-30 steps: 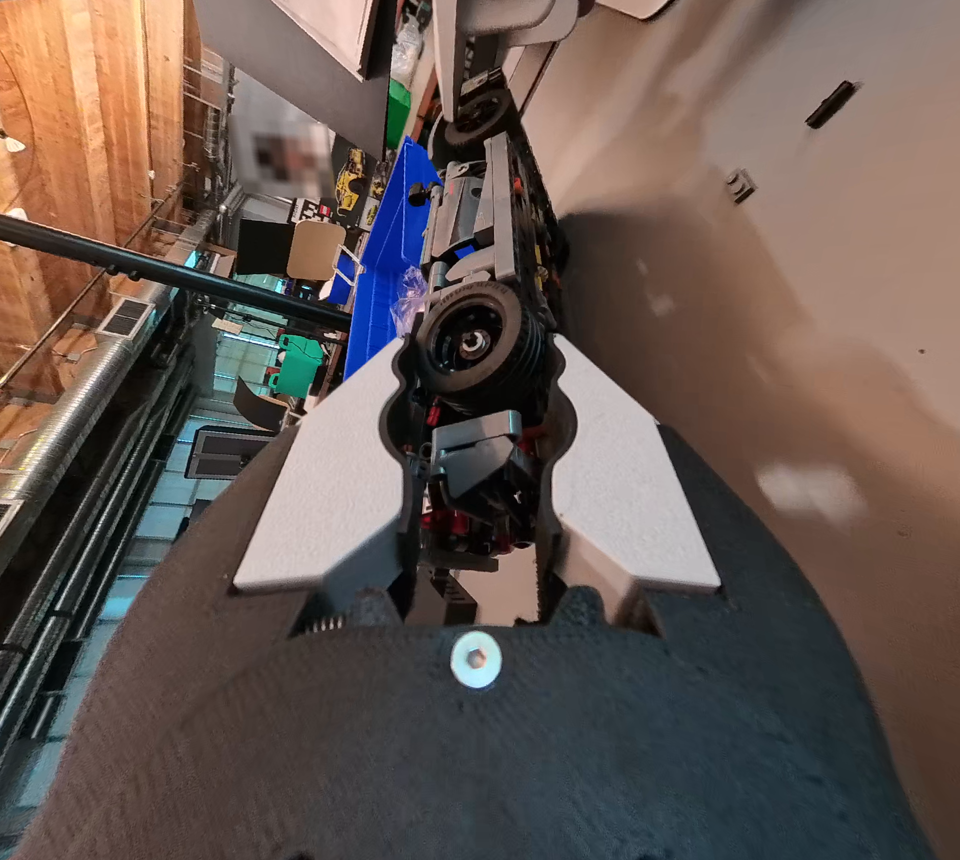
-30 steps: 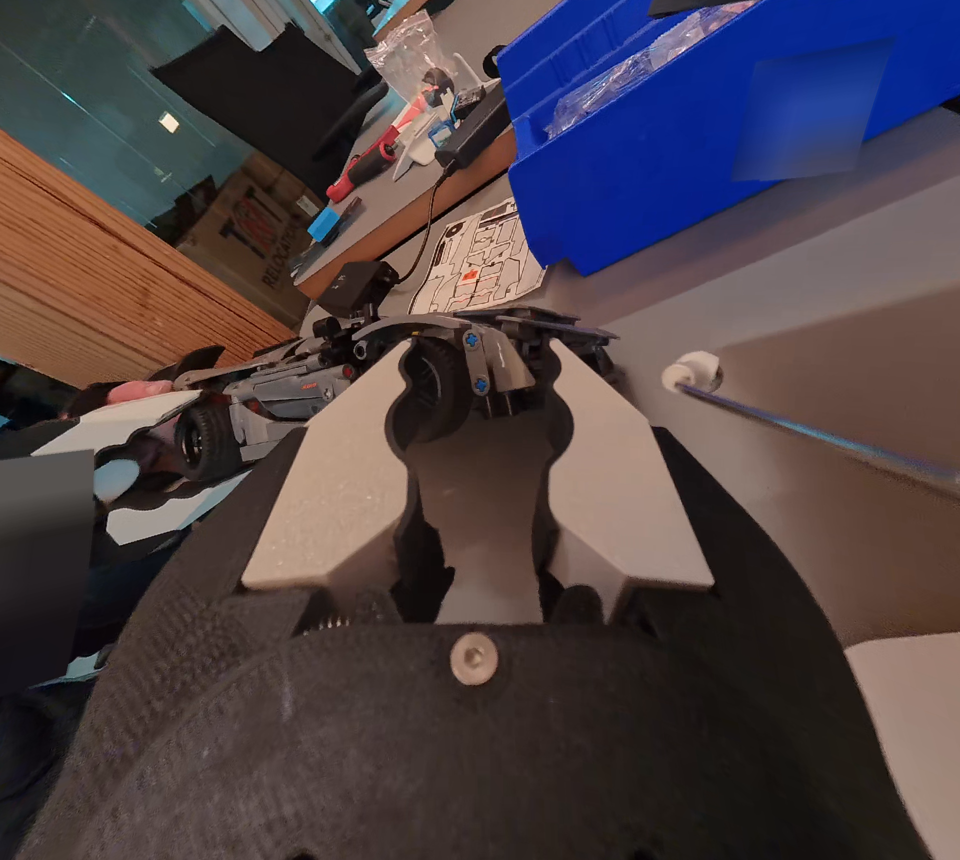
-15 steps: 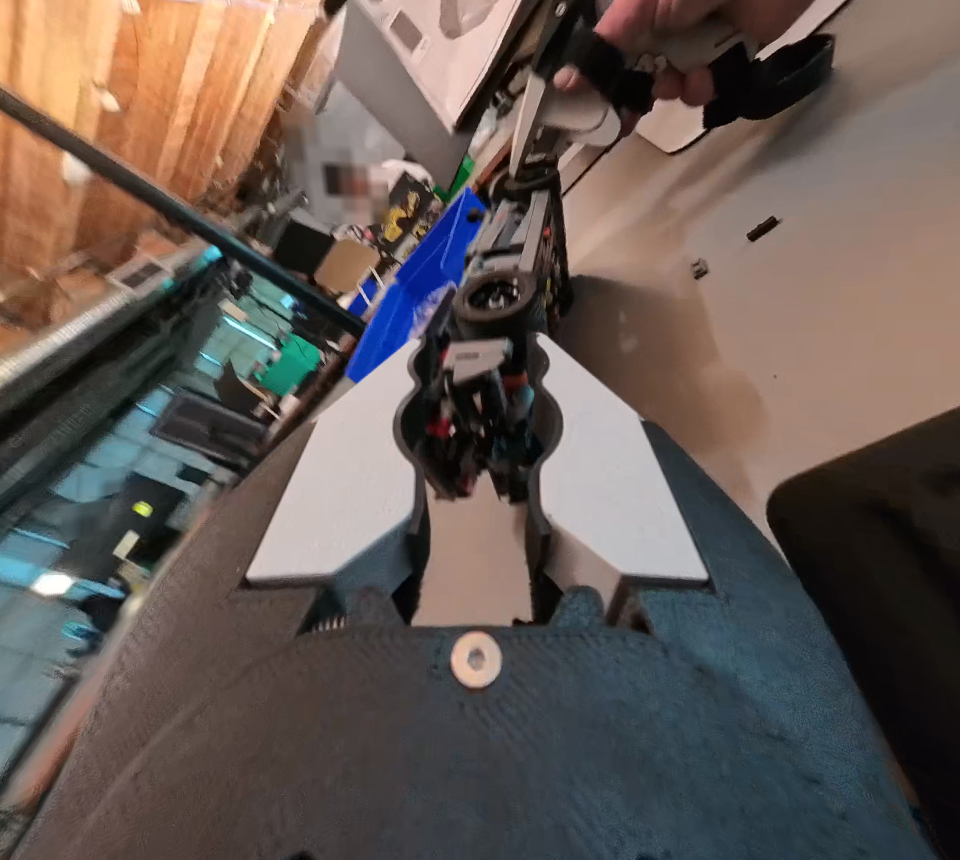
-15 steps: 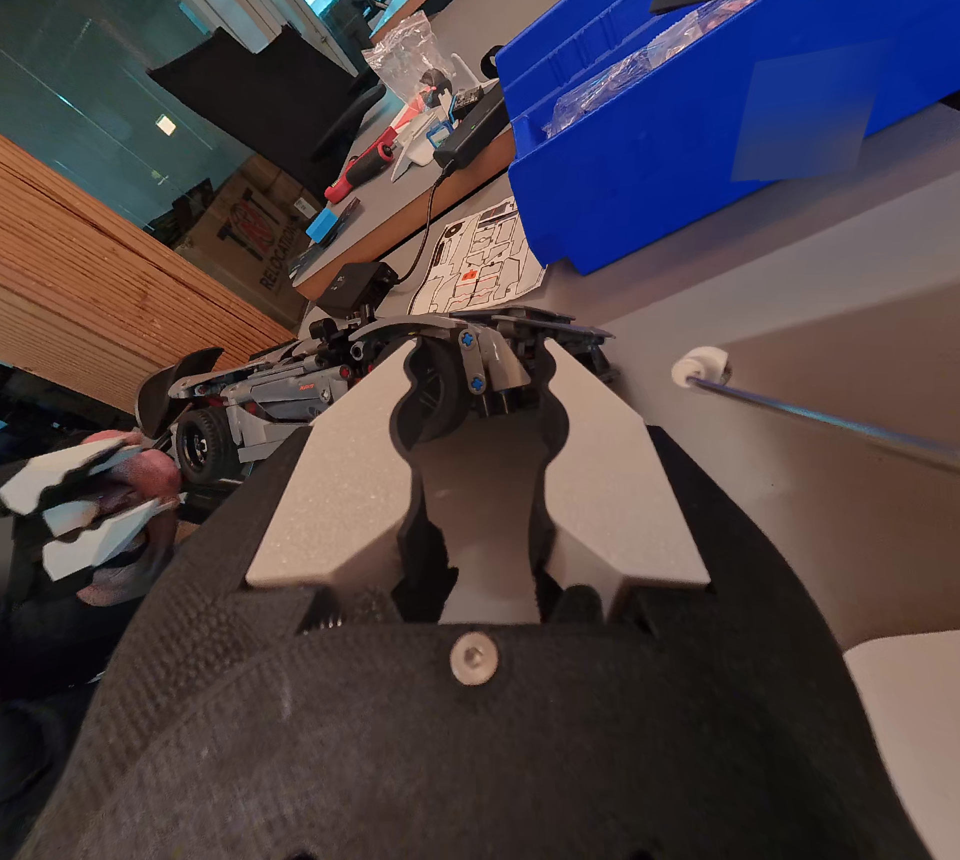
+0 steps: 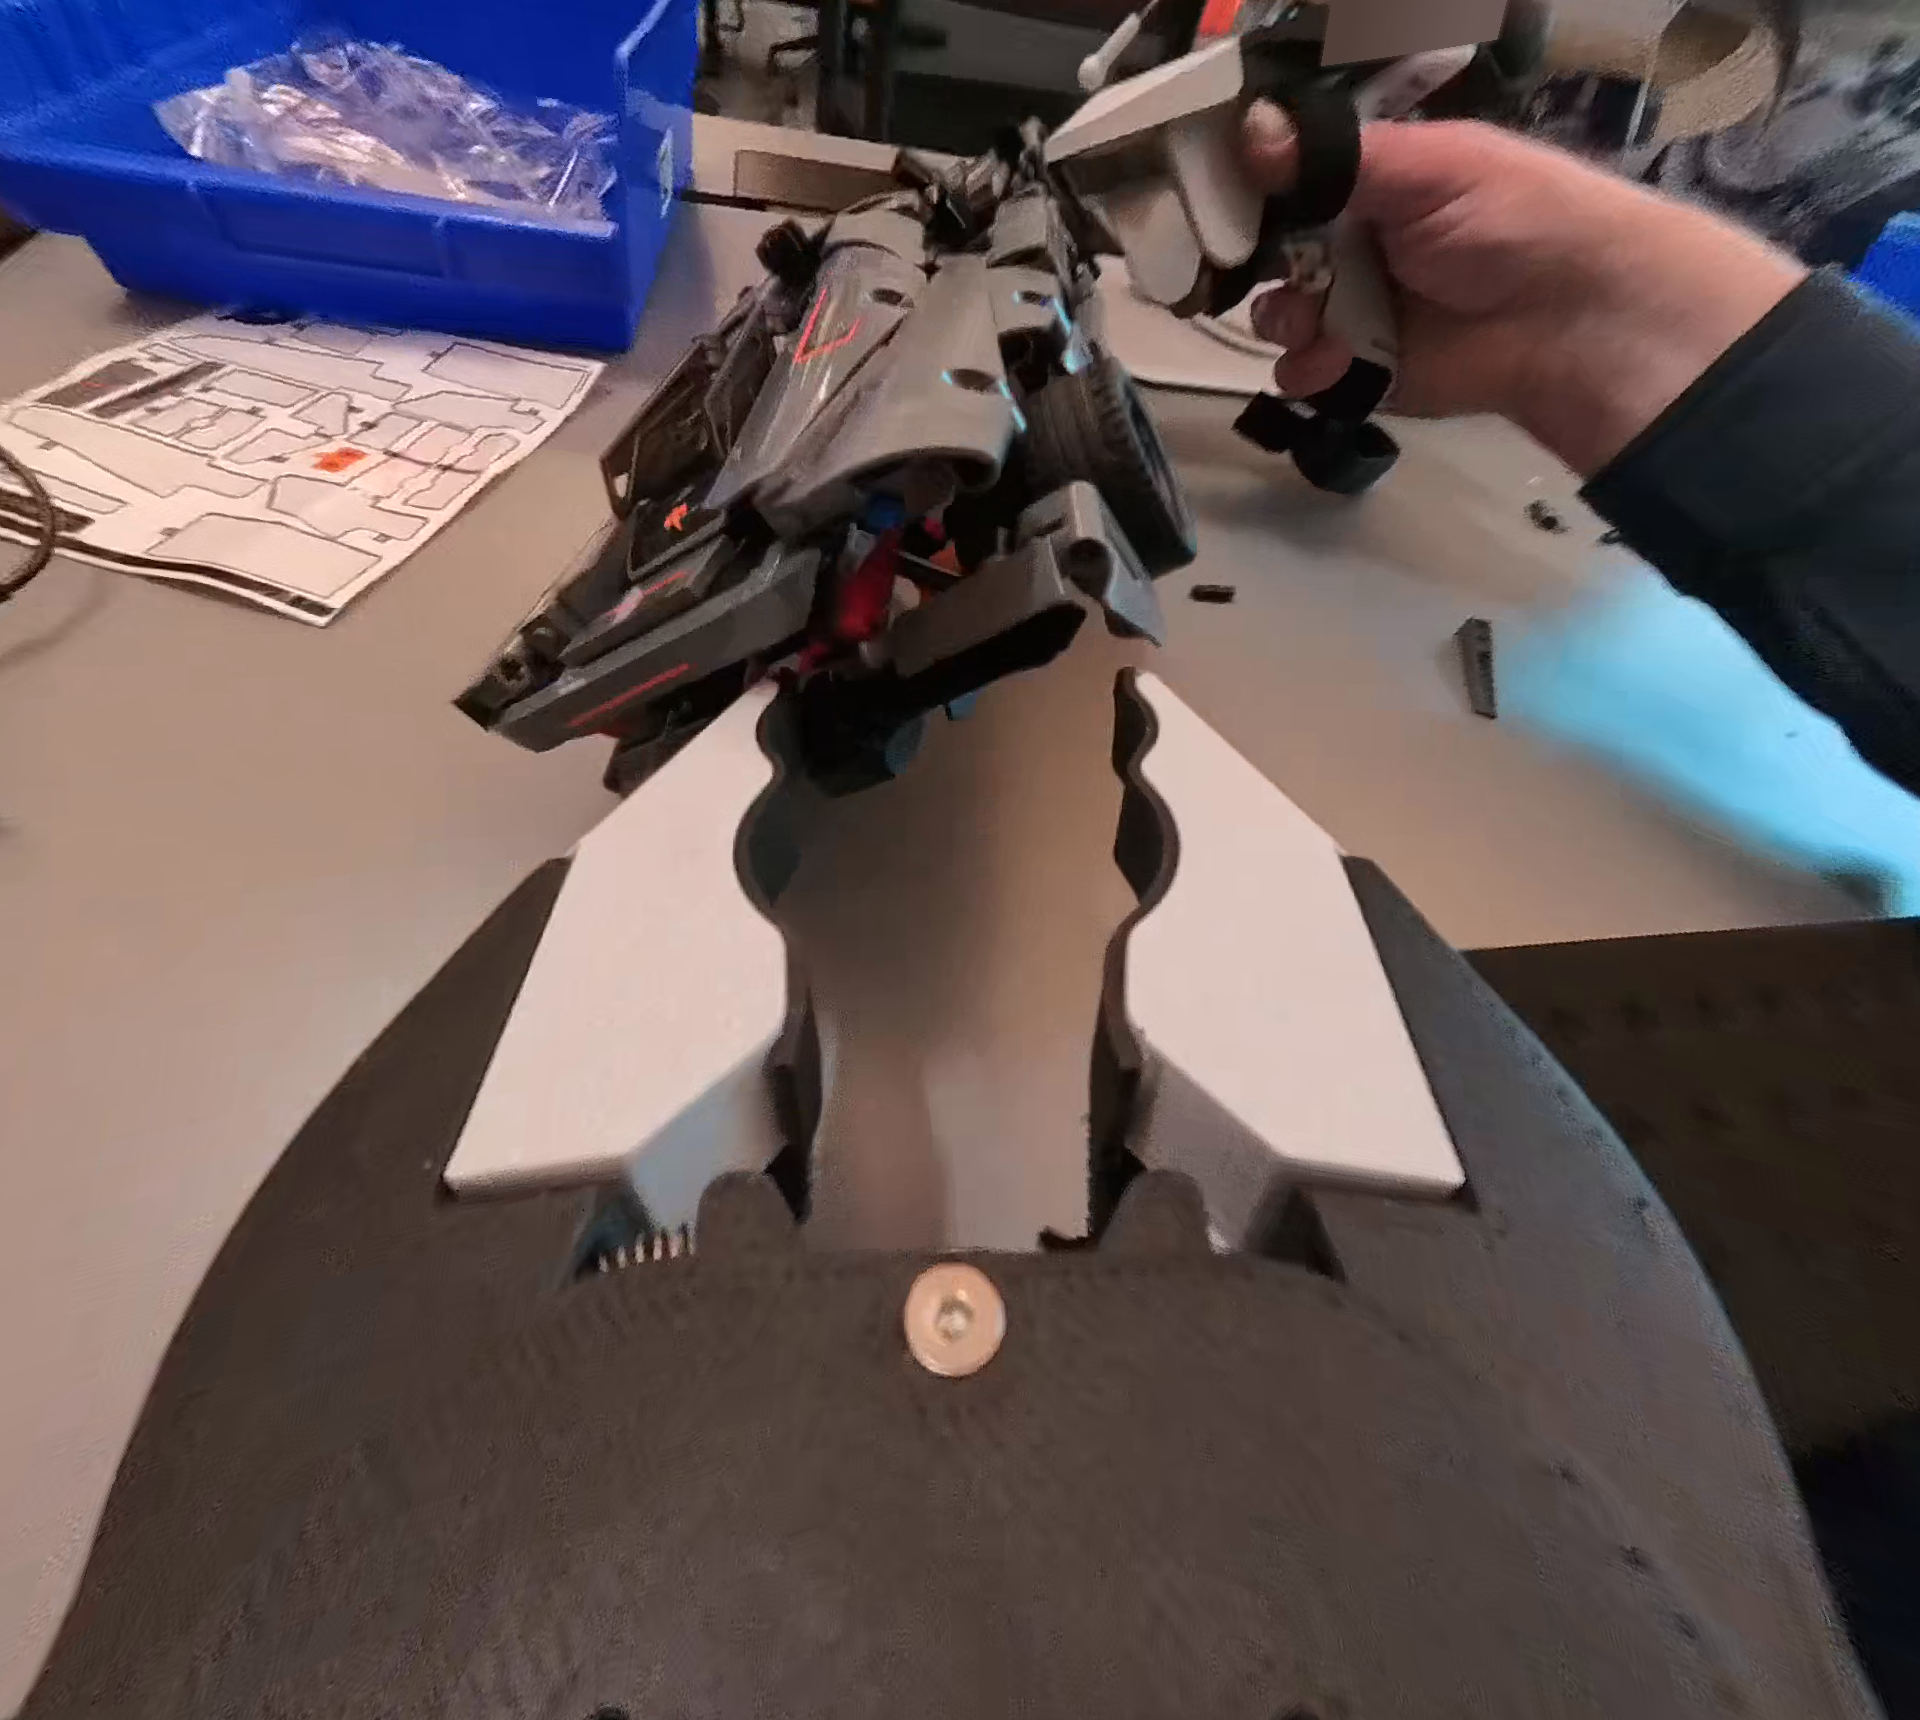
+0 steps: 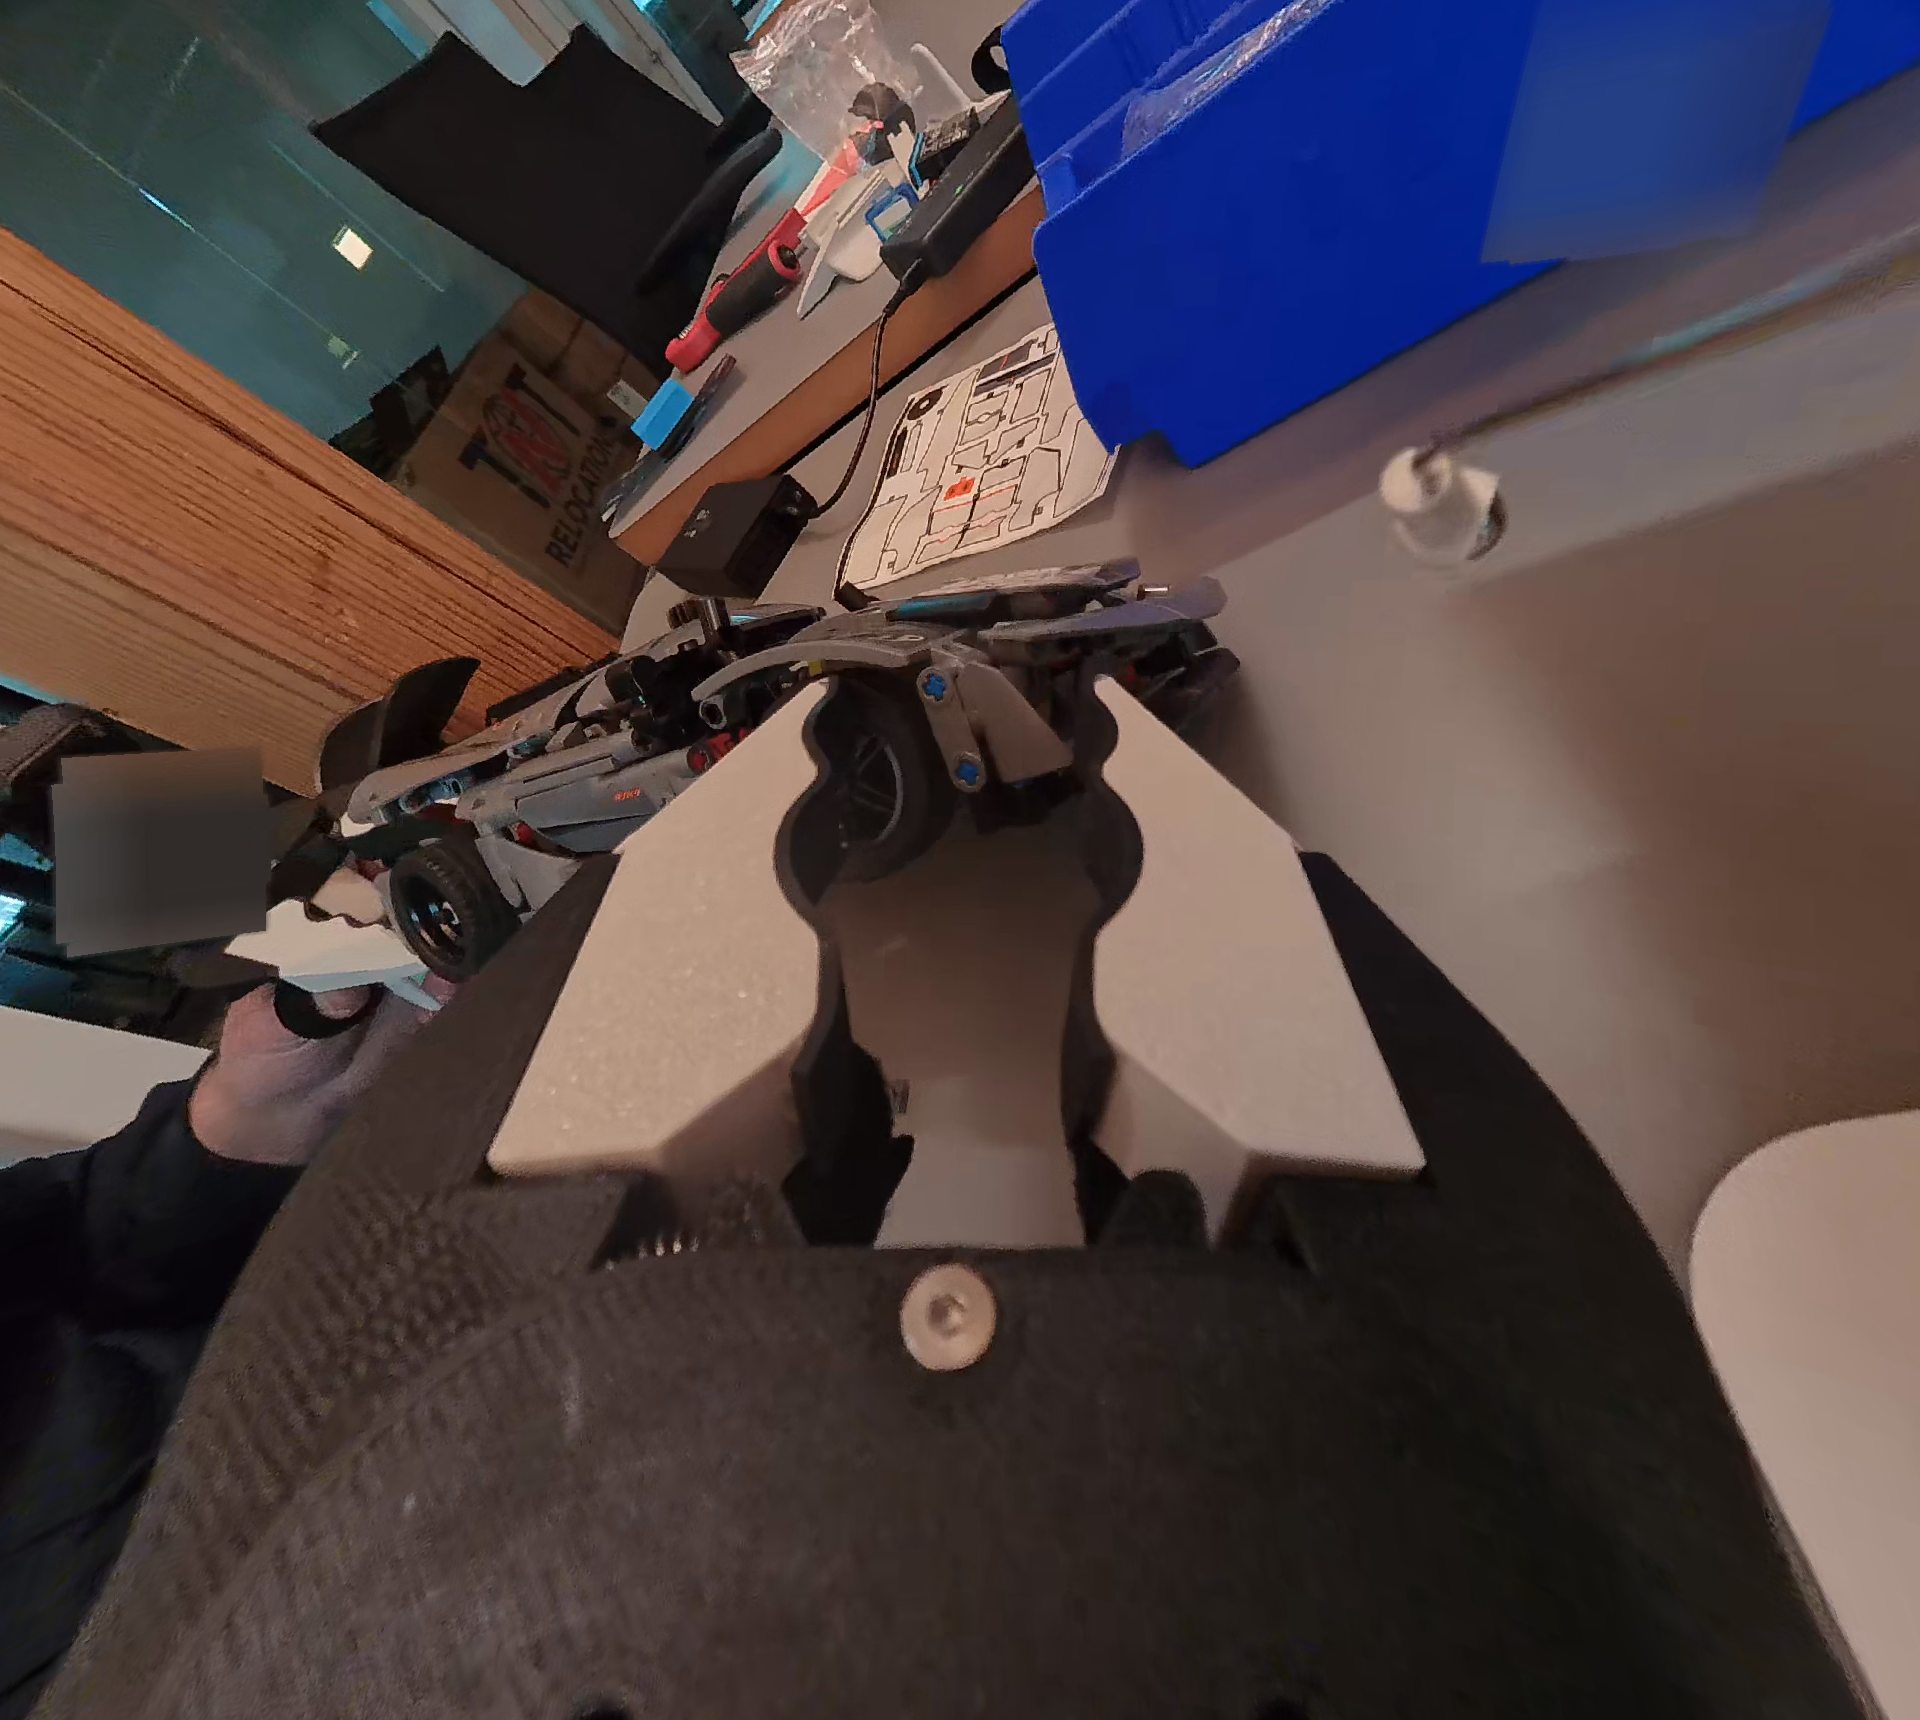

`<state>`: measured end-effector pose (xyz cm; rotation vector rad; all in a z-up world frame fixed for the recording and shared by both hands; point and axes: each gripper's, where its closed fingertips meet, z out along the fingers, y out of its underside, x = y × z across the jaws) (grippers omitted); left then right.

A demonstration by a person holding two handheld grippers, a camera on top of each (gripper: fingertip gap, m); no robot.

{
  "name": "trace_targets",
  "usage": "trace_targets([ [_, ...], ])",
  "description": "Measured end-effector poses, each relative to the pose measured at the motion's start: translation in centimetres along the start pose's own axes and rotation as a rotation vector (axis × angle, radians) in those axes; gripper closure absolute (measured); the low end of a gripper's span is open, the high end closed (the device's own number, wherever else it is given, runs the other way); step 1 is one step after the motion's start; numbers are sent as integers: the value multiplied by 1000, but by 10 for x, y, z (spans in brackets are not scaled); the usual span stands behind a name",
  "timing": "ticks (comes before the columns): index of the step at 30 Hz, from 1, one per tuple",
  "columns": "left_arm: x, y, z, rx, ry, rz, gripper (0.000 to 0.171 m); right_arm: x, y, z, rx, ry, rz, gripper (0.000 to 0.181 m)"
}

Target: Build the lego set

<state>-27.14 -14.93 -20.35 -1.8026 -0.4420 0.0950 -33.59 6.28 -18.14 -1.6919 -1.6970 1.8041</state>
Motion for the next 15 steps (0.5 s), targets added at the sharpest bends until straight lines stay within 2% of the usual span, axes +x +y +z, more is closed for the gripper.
trace_targets([
  [9, 8, 13, -6, -38, 27, 12, 112, -9, 28, -5, -37, -45, 40, 141],
  [10, 7, 15, -7, -41, 13, 25, 116, -10, 30, -6, -46, -44, 38, 142],
  [15, 11, 27, -13, -90, -29, 130, 116, -13, 47, -10, -108, -22, 15, 141],
])
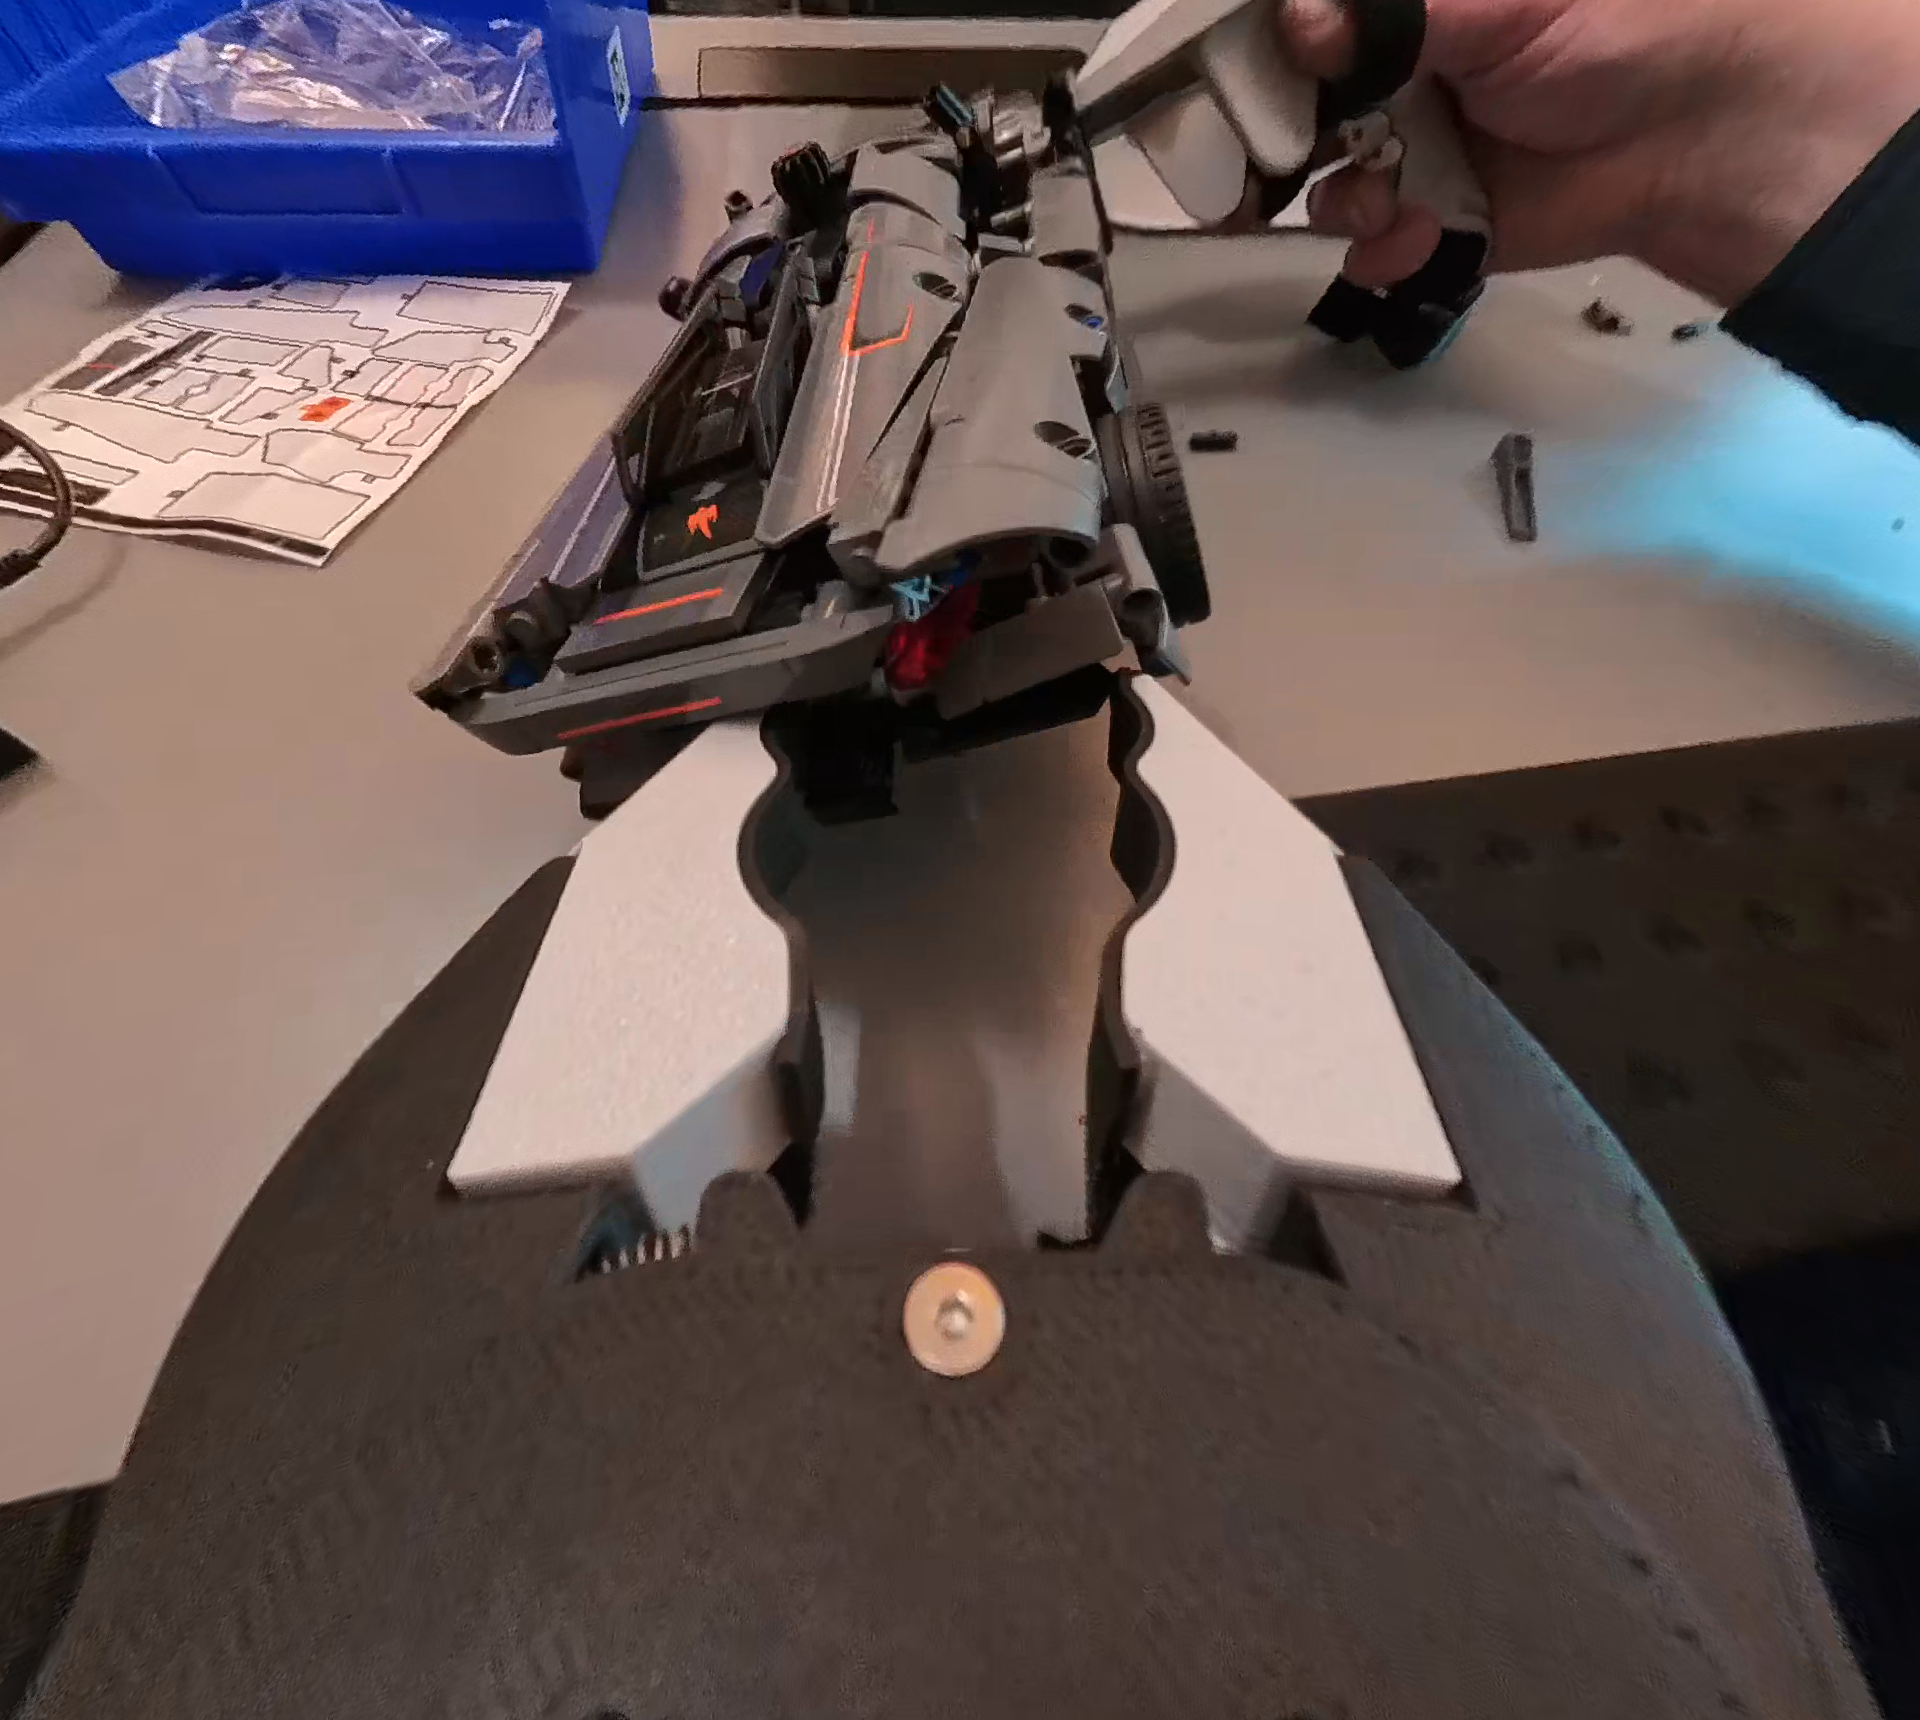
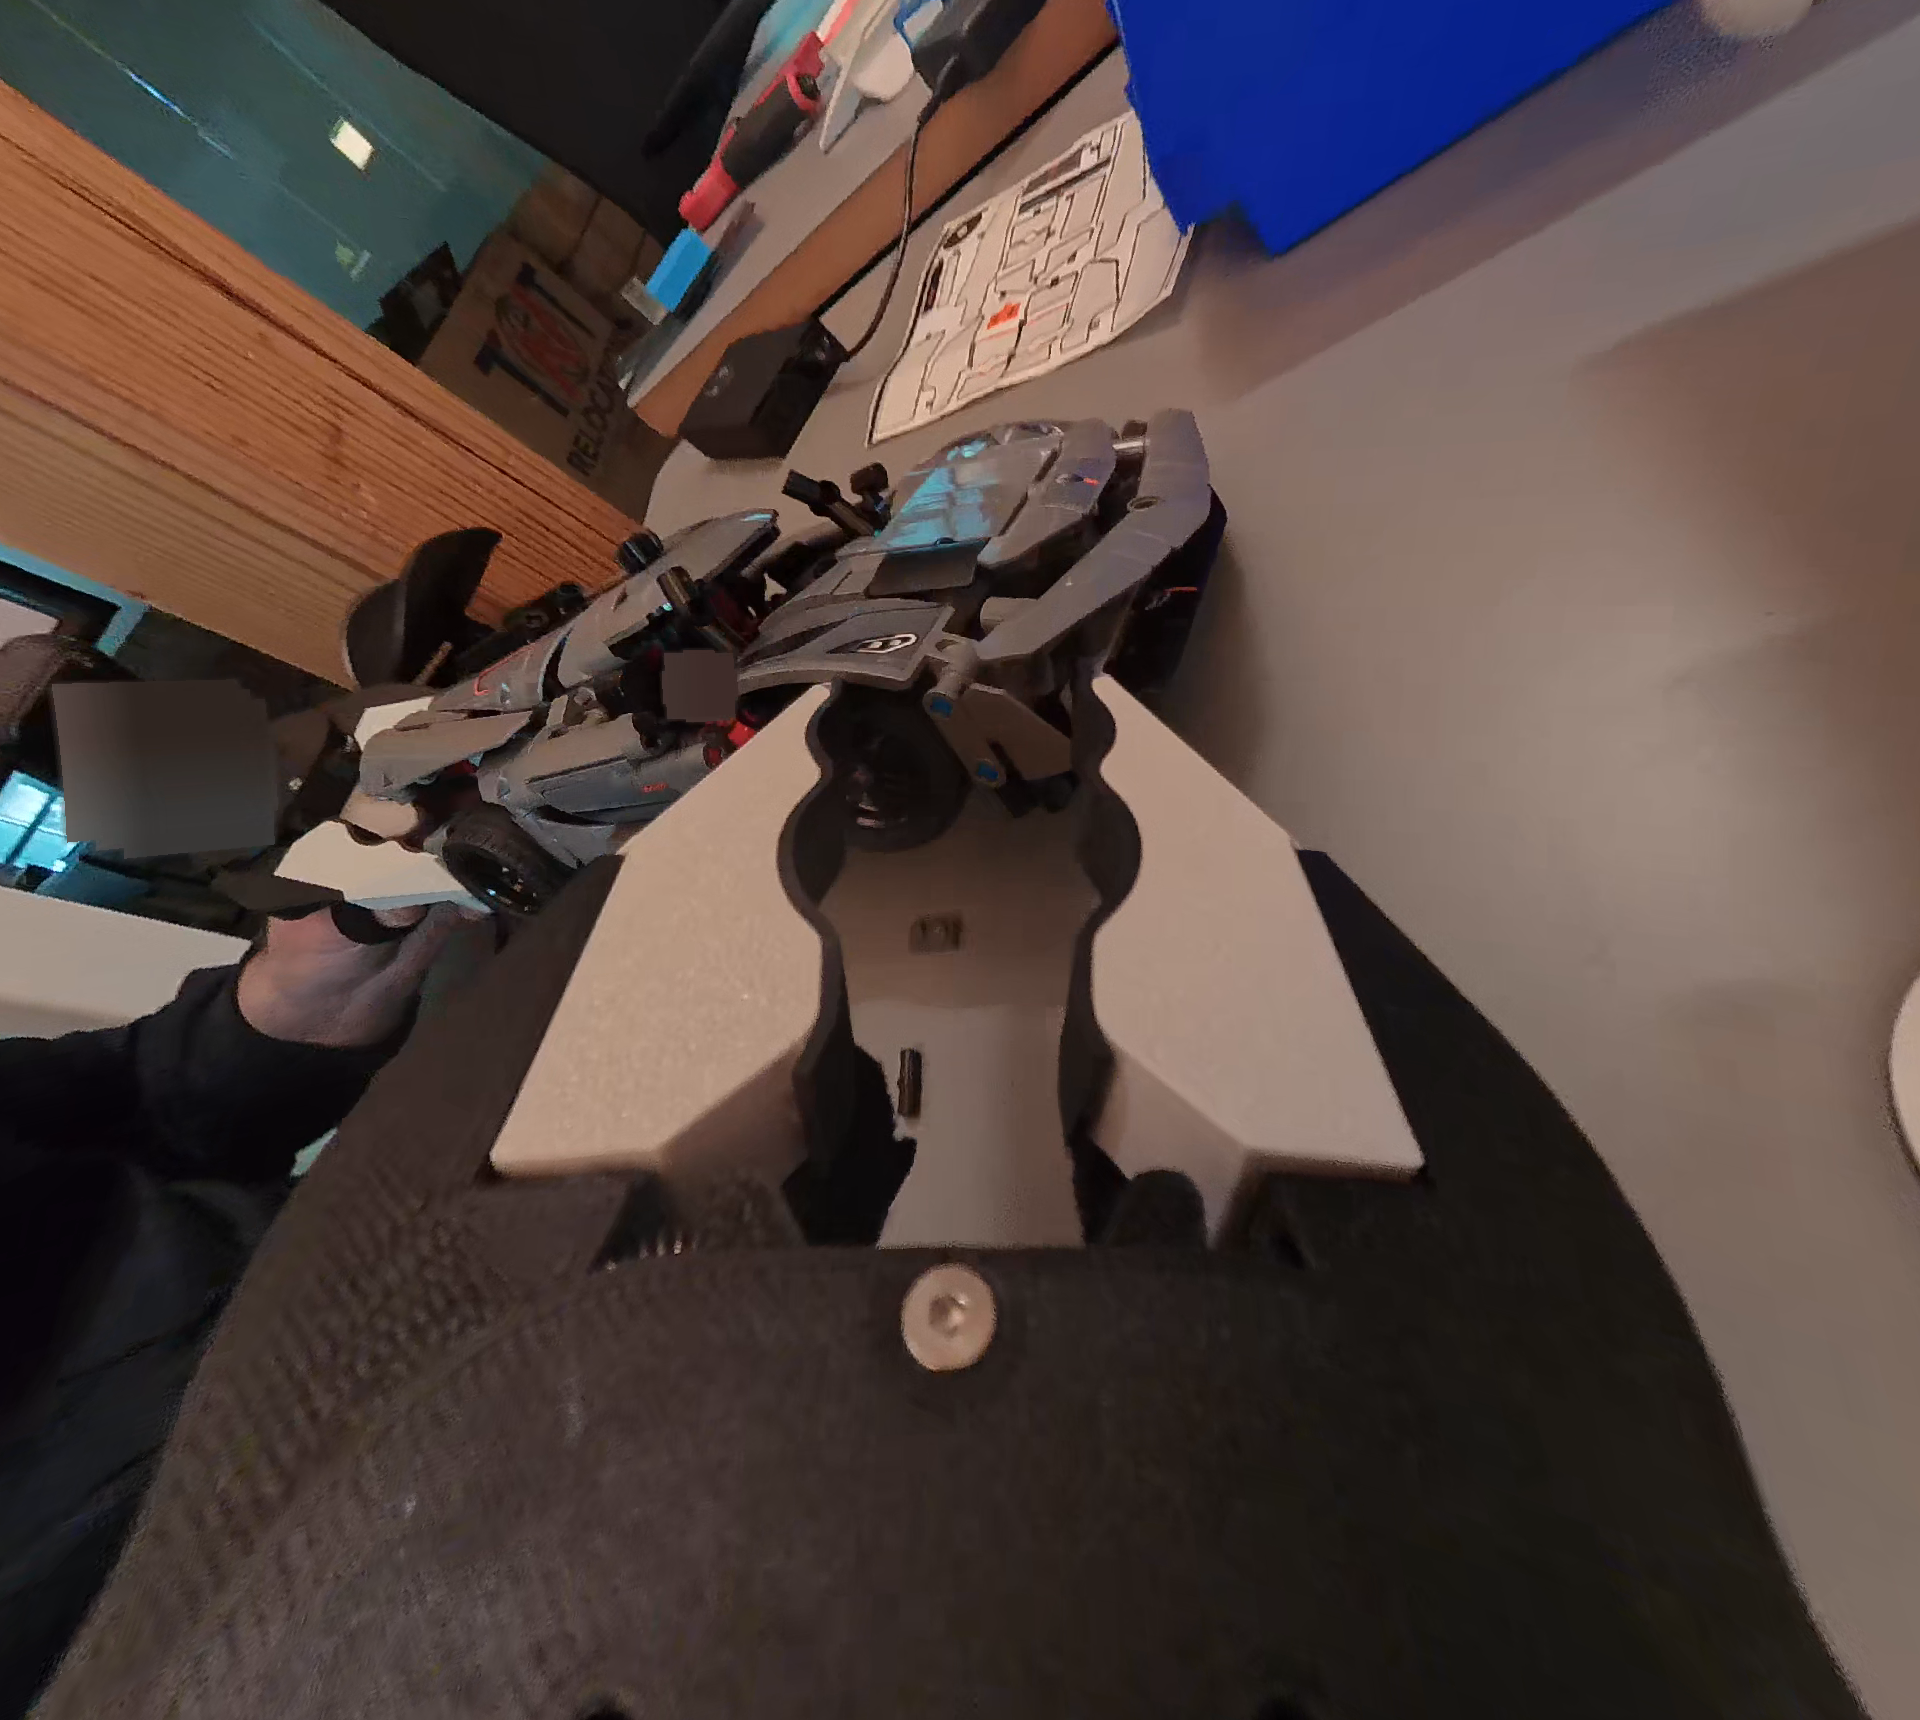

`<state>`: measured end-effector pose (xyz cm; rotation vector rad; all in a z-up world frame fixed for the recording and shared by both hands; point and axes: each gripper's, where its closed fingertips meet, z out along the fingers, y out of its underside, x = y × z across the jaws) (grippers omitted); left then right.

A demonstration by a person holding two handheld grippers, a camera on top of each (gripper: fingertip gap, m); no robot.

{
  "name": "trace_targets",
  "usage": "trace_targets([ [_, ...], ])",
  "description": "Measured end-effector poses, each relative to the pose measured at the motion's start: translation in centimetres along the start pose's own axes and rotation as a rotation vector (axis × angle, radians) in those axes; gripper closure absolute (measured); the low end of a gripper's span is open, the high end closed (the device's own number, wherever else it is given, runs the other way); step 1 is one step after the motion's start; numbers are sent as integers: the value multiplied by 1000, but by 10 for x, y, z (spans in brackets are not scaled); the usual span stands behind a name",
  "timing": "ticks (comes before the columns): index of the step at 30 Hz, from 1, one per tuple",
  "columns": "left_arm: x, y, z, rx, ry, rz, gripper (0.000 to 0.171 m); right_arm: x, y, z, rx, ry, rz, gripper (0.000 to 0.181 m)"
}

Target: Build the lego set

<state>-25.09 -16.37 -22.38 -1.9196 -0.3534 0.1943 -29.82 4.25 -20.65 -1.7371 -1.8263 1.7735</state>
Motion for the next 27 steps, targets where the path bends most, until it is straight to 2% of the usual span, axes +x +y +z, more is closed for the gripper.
trace_targets([
  [10, 6, 19, 2, -102, -74, 183, 116, 15, 28, -3, -185, 143, -77, 145],
  [17, 0, 26, 14, -188, -131, 295, 116, 32, 24, 5, -225, 228, -129, 149],
  [23, -8, 24, 24, -207, -143, 295, 116, 42, 16, 8, -223, 274, -157, 153],
  [24, -8, 24, 25, -207, -145, 303, 116, 43, 17, 5, -229, 287, -157, 152],
  [25, -8, 24, 24, -206, -146, 309, 116, 43, 17, 1, -236, 297, -156, 143],
  [27, -8, 24, 23, -193, -137, 311, 116, 37, 20, -9, -249, 302, -165, 140],
])
